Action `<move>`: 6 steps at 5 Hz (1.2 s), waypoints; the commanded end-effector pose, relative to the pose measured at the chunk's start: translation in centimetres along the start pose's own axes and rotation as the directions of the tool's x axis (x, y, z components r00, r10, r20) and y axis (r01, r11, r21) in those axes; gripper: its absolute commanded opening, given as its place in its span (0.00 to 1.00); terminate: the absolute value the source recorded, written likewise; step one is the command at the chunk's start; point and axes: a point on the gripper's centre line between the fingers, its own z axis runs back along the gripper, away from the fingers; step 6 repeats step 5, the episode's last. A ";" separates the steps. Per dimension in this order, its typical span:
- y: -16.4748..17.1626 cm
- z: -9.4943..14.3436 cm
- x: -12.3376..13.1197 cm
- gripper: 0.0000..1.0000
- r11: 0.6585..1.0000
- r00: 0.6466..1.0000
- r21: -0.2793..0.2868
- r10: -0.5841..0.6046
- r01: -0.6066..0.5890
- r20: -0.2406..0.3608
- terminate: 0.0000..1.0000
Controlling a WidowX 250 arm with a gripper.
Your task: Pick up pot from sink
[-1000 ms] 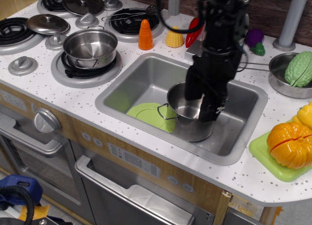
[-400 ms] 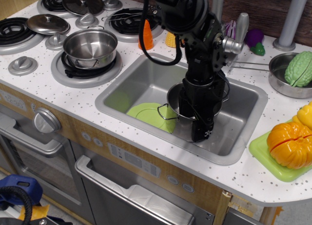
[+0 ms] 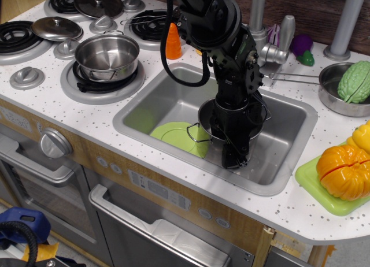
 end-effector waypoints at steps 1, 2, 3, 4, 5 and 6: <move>0.4 2.5 0.6 0.00 0.998 1.000 0.056 -0.015 0.014 0.006 0.00; 0.9 5.0 0.9 0.00 0.995 0.999 0.099 -0.030 0.033 -0.026 0.00; 1.4 9.1 1.8 0.00 0.996 0.996 0.090 -0.013 0.022 -0.093 0.00; 1.5 12.2 2.7 0.00 0.995 0.990 0.096 -0.019 0.033 -0.142 0.00; 1.4 13.0 3.4 0.00 0.995 0.989 0.093 -0.015 0.029 -0.147 1.00; 1.4 13.0 3.4 0.00 0.995 0.989 0.093 -0.015 0.029 -0.147 1.00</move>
